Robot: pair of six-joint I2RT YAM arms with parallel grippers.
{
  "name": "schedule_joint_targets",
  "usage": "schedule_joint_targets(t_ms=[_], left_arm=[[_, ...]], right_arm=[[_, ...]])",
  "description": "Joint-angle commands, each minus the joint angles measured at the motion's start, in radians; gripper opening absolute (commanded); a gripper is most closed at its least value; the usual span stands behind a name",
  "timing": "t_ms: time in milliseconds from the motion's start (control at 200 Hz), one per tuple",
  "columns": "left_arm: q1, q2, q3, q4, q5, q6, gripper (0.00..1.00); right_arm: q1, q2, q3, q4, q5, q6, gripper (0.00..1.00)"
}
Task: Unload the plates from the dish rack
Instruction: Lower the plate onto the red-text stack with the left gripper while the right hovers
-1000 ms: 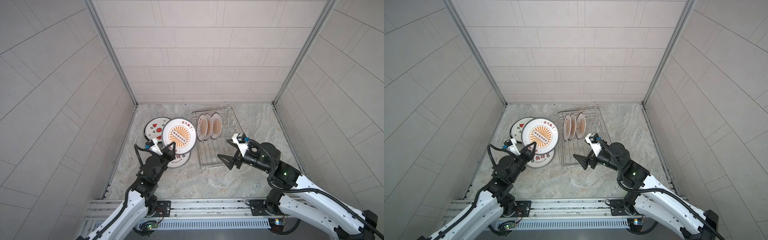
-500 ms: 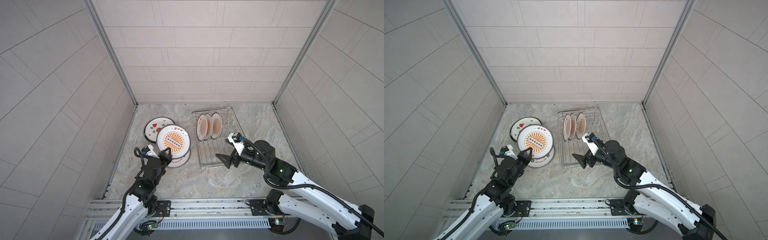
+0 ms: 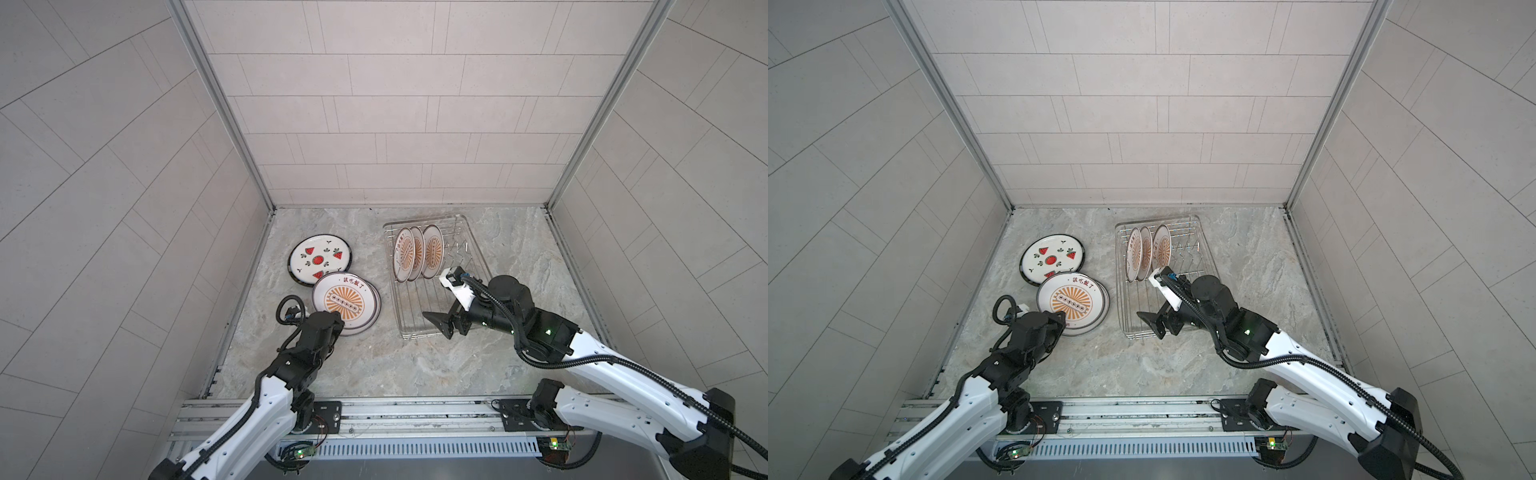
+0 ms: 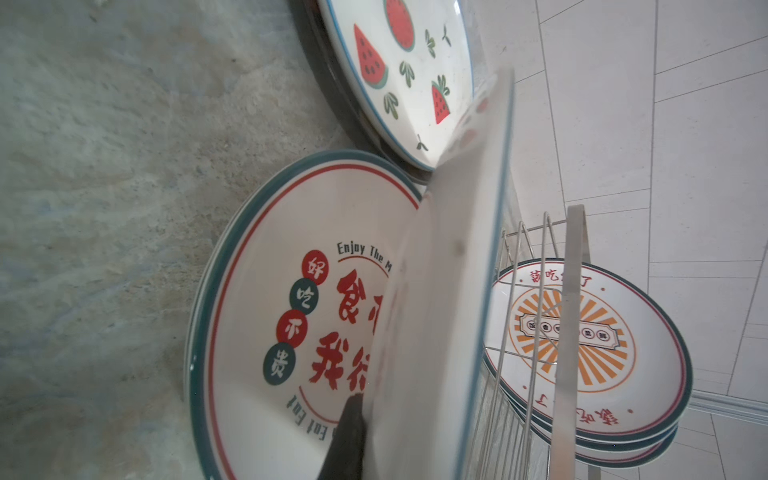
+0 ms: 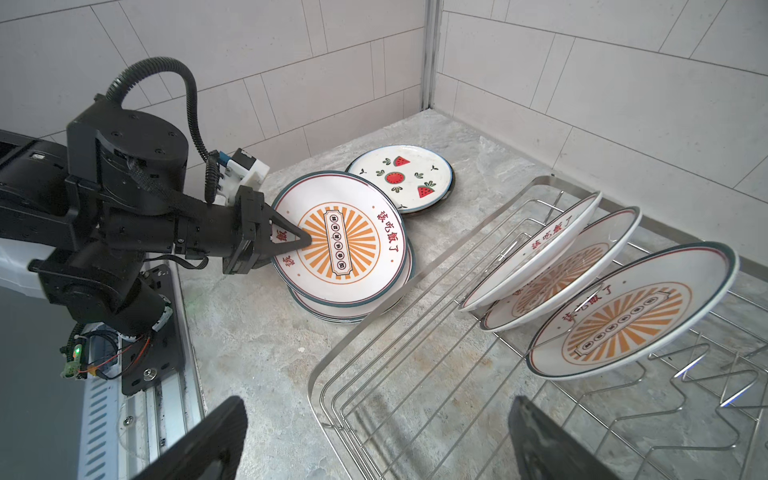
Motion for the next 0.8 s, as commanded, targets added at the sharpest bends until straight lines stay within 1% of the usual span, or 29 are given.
schedule_joint_targets(t_ms=[0, 135, 285, 390, 500, 530, 596, 681, 746, 796], left_arm=[[0.004, 0.015, 0.020, 0.058, -0.004, -0.057, 0.00], [0.003, 0.056, 0.022, 0.067, 0.001, -0.078, 0.00], [0.003, 0.097, 0.031, 0.071, 0.011, -0.082, 0.02], [0.005, 0.116, 0.027, 0.079, 0.010, -0.096, 0.11], [0.004, 0.130, 0.023, 0.075, 0.012, -0.101, 0.16], [0.006, 0.131, 0.025, 0.073, 0.011, -0.101, 0.19], [0.005, 0.132, 0.025, 0.061, 0.005, -0.101, 0.31], [0.005, 0.129, 0.025, 0.053, -0.005, -0.098, 0.40], [0.005, 0.128, 0.025, 0.048, -0.014, -0.093, 0.44], [0.006, 0.130, 0.033, 0.031, -0.025, -0.084, 0.45]], right_arm=[[0.008, 0.014, 0.034, -0.016, 0.013, -0.029, 1.00], [0.026, 0.075, 0.071, -0.054, -0.005, -0.051, 1.00], [0.065, 0.143, 0.117, -0.094, 0.023, -0.080, 1.00], [0.083, 0.177, 0.141, -0.114, 0.050, -0.090, 1.00], [0.091, 0.196, 0.149, -0.121, 0.066, -0.093, 1.00], [0.093, 0.199, 0.151, -0.121, 0.073, -0.094, 1.00], [0.094, 0.204, 0.152, -0.121, 0.077, -0.095, 1.00], [0.096, 0.207, 0.156, -0.124, 0.079, -0.096, 1.00], [0.097, 0.207, 0.155, -0.125, 0.080, -0.096, 1.00], [0.097, 0.209, 0.156, -0.125, 0.082, -0.098, 1.00]])
